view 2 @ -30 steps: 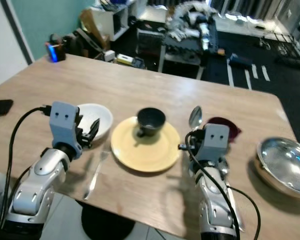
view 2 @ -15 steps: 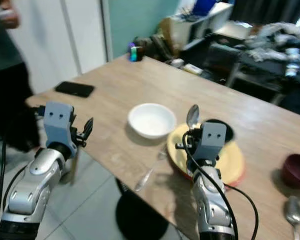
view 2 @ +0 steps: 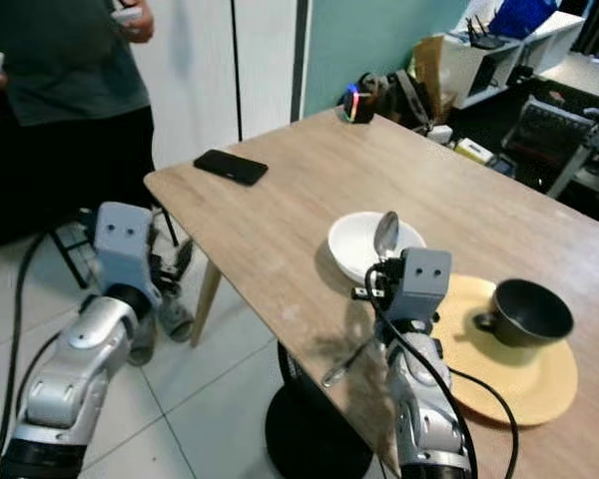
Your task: Setting the table
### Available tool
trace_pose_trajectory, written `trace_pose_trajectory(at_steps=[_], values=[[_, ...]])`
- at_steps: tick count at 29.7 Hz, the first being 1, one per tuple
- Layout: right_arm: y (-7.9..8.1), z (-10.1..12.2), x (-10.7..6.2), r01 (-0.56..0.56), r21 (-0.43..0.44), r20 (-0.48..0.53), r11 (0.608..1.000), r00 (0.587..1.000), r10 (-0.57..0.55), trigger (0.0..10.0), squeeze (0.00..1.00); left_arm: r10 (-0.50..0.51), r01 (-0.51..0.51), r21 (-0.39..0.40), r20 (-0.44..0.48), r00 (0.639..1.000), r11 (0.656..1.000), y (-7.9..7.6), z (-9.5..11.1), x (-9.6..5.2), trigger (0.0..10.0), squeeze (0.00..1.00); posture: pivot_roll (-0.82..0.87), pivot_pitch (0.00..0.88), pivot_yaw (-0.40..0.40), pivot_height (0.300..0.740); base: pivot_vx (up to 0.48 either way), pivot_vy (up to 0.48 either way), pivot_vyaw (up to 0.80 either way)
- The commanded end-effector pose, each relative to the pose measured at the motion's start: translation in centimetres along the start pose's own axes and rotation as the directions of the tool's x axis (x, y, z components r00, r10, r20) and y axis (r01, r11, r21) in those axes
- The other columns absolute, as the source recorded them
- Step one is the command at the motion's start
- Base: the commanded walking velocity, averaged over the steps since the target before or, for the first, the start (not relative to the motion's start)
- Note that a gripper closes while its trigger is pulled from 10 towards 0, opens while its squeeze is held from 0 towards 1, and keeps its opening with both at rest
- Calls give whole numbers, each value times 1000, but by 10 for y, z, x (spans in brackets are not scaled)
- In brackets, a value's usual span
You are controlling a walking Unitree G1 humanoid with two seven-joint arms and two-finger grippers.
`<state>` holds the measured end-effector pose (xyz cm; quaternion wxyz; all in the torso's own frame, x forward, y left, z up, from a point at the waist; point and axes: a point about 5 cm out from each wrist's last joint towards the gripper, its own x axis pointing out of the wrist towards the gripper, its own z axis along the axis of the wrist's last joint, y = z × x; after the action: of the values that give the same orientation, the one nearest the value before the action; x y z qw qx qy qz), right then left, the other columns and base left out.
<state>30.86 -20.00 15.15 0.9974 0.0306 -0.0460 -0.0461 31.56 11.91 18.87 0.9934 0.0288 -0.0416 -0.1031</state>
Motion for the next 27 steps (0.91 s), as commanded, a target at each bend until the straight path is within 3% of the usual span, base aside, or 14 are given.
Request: trace_pose_trajectory(at_steps=[1,27], values=[[-1,-5,-2,2,-5,-16,1000,1000,-2,10000,0,15,-14,7,-18,1000,1000,3,-5,-1,10000,0,-65,0,41,740,0,0,800],[0,-10,-3,-11,-17,-29,1000,1000,10,10000,0,13,-13,13,-23,1000,1000,2,-6,0,10000,0,-65,0,40,740,0,0,800]])
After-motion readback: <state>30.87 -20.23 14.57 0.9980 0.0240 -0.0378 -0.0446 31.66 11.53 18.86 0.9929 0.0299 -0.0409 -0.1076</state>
